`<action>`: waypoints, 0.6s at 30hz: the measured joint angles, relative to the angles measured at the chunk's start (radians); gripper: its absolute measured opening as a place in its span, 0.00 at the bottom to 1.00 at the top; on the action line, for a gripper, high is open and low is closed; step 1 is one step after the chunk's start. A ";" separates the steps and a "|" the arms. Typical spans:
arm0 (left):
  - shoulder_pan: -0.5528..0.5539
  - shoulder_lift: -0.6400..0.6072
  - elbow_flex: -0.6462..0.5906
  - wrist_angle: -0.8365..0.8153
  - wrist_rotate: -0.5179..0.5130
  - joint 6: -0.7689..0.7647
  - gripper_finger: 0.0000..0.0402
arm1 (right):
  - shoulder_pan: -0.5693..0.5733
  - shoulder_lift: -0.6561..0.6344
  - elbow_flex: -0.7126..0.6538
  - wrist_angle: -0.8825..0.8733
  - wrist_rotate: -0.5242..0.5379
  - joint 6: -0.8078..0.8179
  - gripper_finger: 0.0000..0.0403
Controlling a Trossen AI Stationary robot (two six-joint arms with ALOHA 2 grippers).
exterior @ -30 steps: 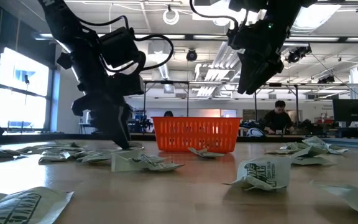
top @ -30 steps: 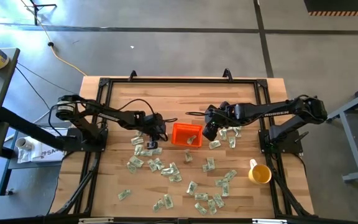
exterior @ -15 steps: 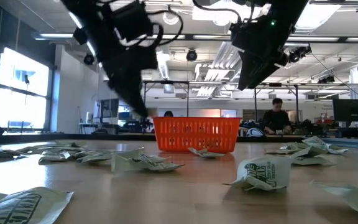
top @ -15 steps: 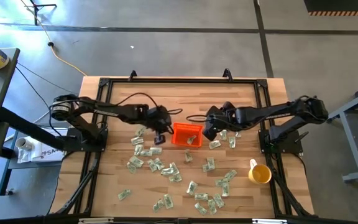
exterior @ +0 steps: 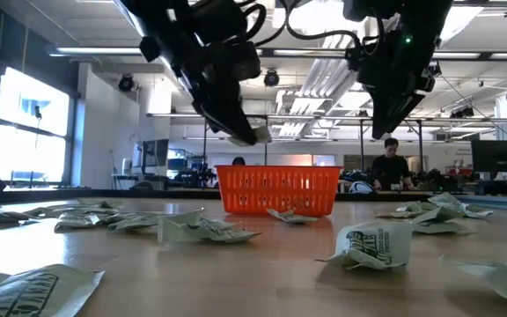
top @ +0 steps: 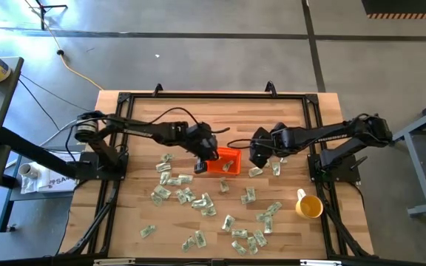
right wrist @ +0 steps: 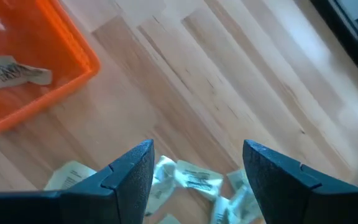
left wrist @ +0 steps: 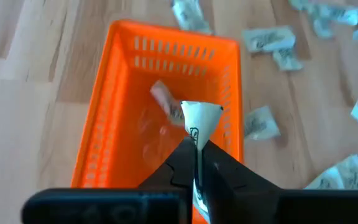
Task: Pick and place Stevia / Truvia into bins
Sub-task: Put the light green stevia packet into the orange bin
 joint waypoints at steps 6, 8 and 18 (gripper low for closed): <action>0.000 0.015 0.000 0.075 -0.013 -0.016 0.25 | 0.000 0.000 -0.046 0.098 -0.056 -0.002 0.59; 0.000 0.015 0.000 0.076 -0.048 -0.056 0.30 | 0.000 0.001 -0.055 0.105 -0.067 -0.002 0.59; 0.000 -0.061 0.001 -0.246 -0.153 -0.196 0.52 | 0.000 0.001 -0.055 0.110 -0.064 -0.088 0.59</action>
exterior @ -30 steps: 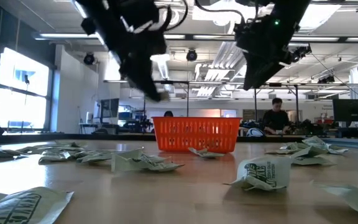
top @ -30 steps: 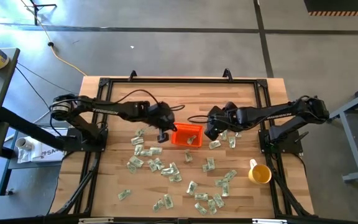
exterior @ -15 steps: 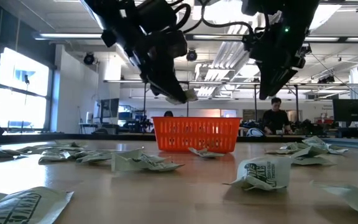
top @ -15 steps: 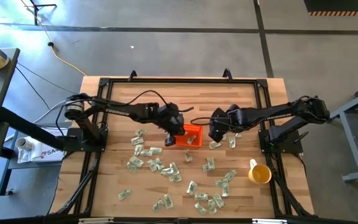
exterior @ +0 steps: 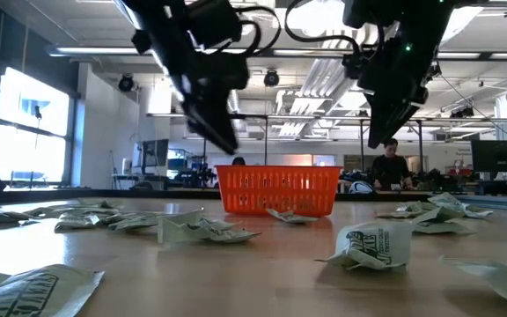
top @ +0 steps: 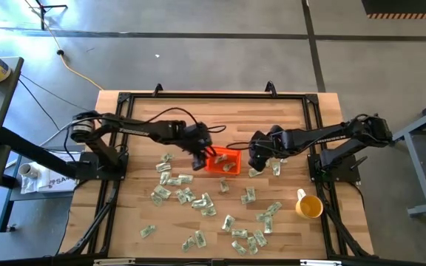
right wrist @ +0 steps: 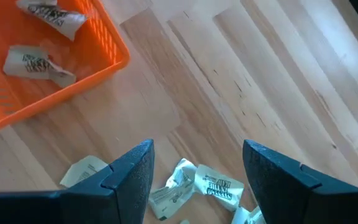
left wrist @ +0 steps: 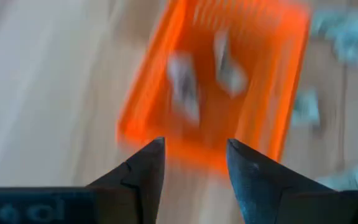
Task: Pick and place Stevia / Truvia into bins
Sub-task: Put the light green stevia packet into the orange bin
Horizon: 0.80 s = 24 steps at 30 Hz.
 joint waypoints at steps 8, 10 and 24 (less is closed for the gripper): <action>-0.035 -0.106 -0.002 -0.316 -0.080 -0.054 0.49 | -0.003 0.000 -0.121 0.134 -0.188 -0.269 0.59; -0.044 -0.131 -0.011 -0.321 -0.085 -0.077 0.47 | -0.003 0.000 -0.187 0.211 -0.236 -0.297 0.59; -0.147 -0.173 -0.084 -0.312 -0.156 -0.264 0.46 | -0.002 0.001 -0.373 0.594 -0.371 -0.483 0.59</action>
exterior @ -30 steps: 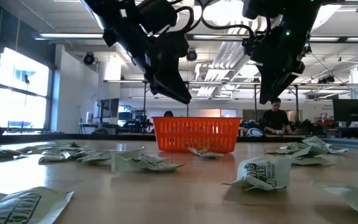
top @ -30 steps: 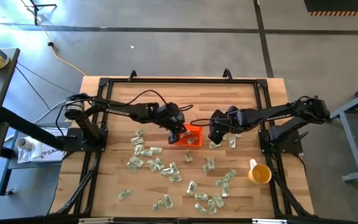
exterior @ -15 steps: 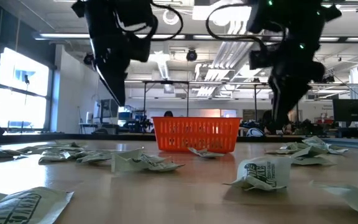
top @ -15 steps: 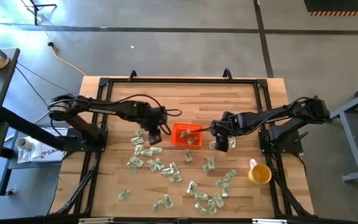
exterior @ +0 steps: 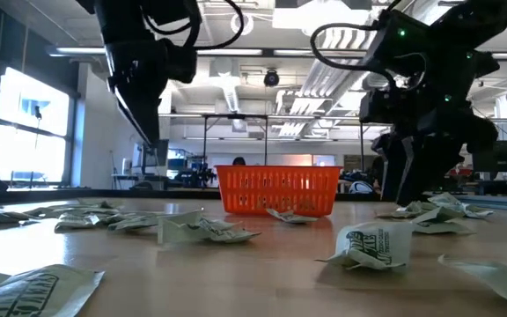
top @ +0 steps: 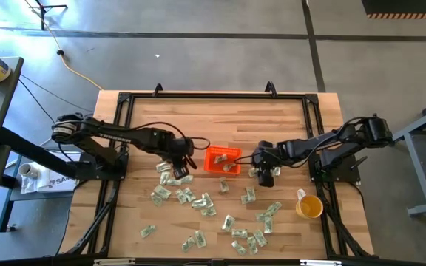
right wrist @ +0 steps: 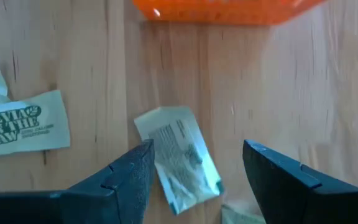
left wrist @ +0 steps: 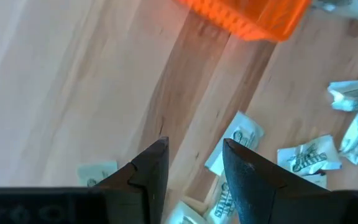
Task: Pick and place Stevia / Truvia into bins
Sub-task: Put the light green stevia packet into the orange bin
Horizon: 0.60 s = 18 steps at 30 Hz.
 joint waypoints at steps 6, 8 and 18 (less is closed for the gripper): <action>-0.006 0.001 -0.037 0.004 0.000 -0.083 0.46 | 0.000 0.002 -0.005 -0.016 -0.021 -0.032 0.59; -0.005 0.001 -0.045 0.010 -0.001 -0.099 0.46 | 0.000 0.013 -0.005 -0.016 -0.037 -0.048 0.59; -0.006 0.001 -0.045 0.012 -0.003 -0.146 0.46 | 0.032 0.105 0.001 -0.001 -0.036 -0.074 0.58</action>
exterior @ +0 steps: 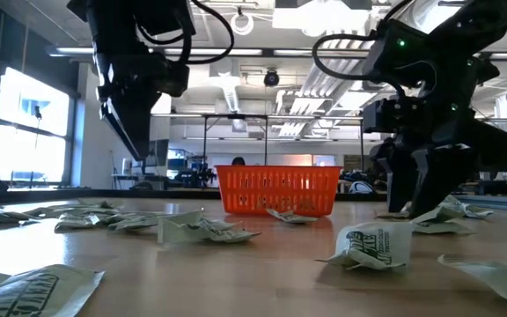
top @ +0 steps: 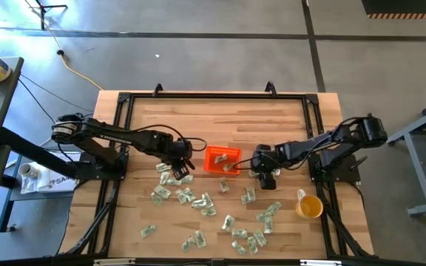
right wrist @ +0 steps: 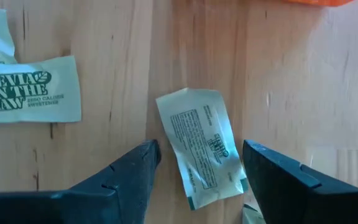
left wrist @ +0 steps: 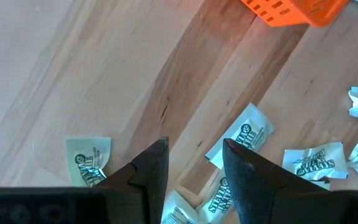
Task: Pick and place Stevia / Truvia into bins
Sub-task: Put the light green stevia packet into the orange bin
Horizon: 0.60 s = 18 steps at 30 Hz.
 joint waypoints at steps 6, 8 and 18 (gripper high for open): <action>0.000 0.000 0.000 0.001 0.000 -0.005 0.46 | 0.002 -0.002 0.000 0.000 0.014 0.078 0.39; 0.000 0.000 0.000 0.002 0.000 -0.005 0.46 | 0.002 -0.002 0.000 0.000 0.014 0.097 0.29; 0.000 0.000 0.000 0.003 0.000 0.001 0.46 | 0.012 -0.030 -0.007 0.090 -0.041 0.386 0.04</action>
